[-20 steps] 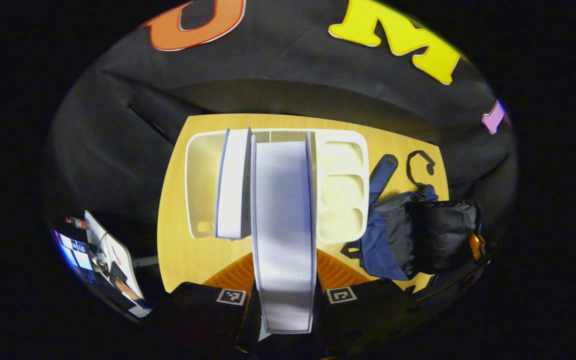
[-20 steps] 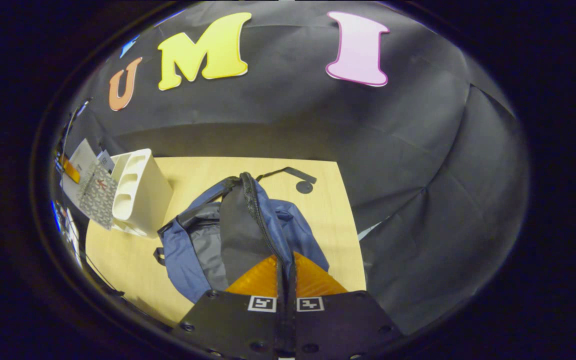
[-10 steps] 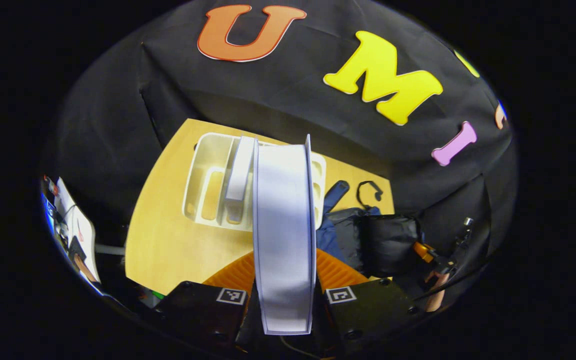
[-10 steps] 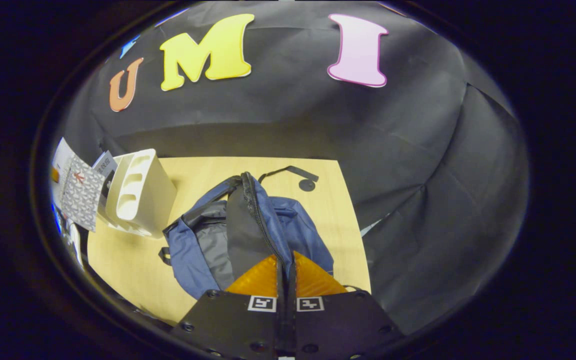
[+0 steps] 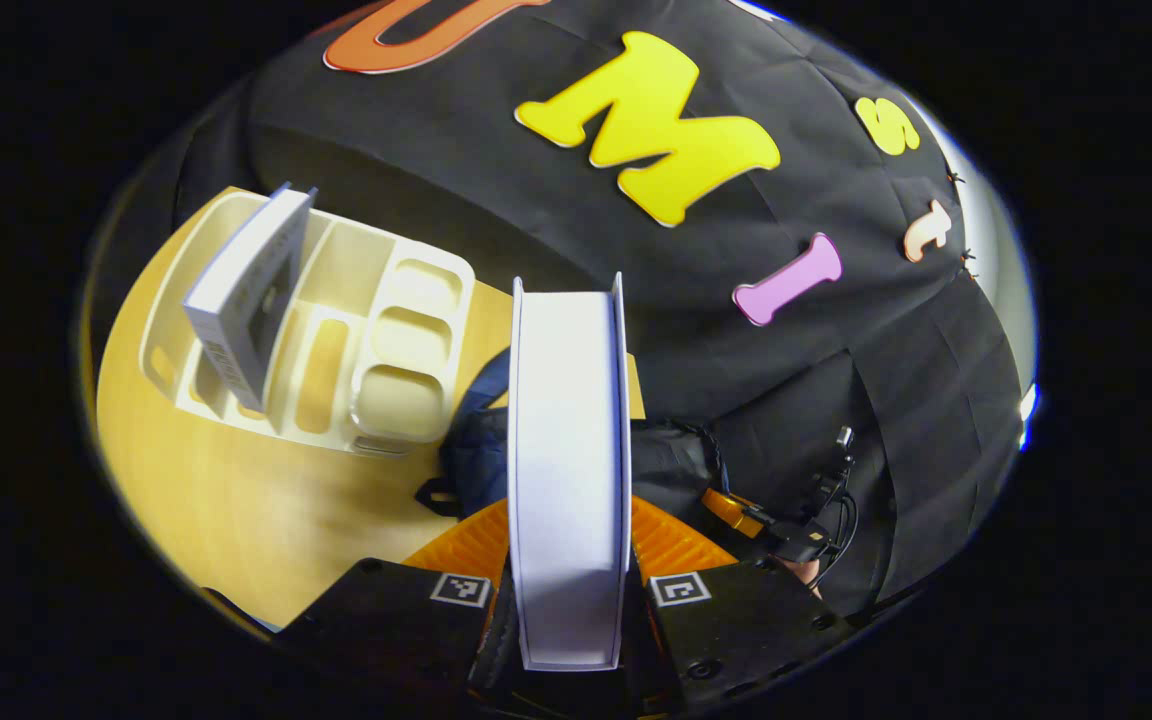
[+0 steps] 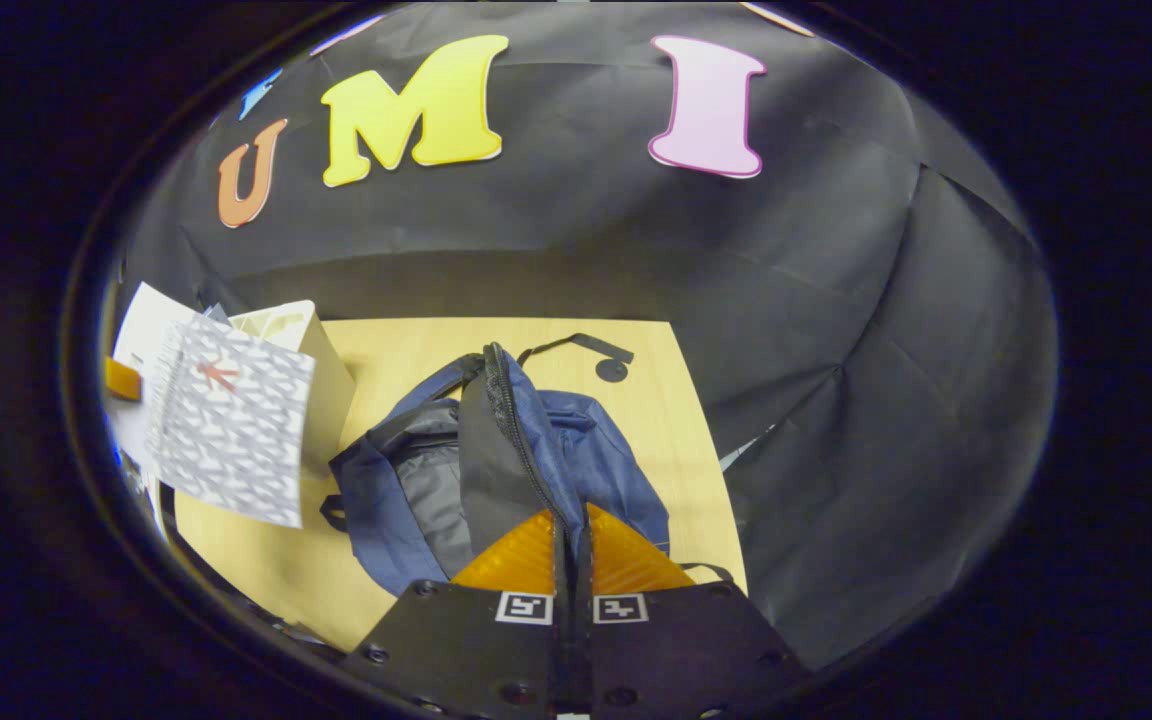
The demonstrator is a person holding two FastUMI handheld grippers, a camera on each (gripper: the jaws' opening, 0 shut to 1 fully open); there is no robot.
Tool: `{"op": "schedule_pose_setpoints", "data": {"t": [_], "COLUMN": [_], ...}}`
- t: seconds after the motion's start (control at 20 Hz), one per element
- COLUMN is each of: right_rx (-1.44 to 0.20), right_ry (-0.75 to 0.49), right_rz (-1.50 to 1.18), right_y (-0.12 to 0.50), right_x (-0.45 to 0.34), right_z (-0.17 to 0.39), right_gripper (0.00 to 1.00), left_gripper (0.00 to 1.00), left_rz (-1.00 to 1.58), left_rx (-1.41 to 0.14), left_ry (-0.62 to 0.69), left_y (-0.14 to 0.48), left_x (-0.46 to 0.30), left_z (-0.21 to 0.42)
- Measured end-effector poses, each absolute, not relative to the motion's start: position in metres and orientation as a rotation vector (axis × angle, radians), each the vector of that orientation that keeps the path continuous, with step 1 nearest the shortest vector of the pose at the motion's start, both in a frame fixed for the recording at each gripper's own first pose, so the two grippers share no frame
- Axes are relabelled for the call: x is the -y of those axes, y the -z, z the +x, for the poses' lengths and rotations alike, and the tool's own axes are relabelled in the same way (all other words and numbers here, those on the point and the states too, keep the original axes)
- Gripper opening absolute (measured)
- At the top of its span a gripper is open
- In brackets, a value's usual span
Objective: Open the schoolbag, grab two books from the bookshelf and put them into the schoolbag.
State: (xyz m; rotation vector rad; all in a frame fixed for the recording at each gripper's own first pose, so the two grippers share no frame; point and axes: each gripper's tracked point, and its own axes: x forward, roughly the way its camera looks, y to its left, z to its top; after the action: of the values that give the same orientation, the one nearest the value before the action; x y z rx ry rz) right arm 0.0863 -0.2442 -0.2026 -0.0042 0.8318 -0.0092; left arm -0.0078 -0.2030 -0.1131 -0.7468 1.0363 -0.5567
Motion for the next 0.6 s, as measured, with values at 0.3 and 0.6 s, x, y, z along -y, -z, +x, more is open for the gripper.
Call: {"op": "schedule_pose_setpoints", "data": {"t": [0.3,0.6], "right_rx": [-0.821,-0.821], "right_ry": [0.024,0.026], "right_rz": [0.034,0.039], "right_y": [0.198,0.195], "right_x": [0.253,0.262], "right_z": [0.087,0.091], "right_gripper": [0.00,0.00], "left_gripper": [0.44,0.44], "left_rz": [-0.889,-0.957], "left_rx": [-1.032,-1.107], "left_ry": [0.568,0.553], "left_y": [0.174,0.233], "left_x": [0.271,0.310], "left_z": [-0.007,-0.035]}}
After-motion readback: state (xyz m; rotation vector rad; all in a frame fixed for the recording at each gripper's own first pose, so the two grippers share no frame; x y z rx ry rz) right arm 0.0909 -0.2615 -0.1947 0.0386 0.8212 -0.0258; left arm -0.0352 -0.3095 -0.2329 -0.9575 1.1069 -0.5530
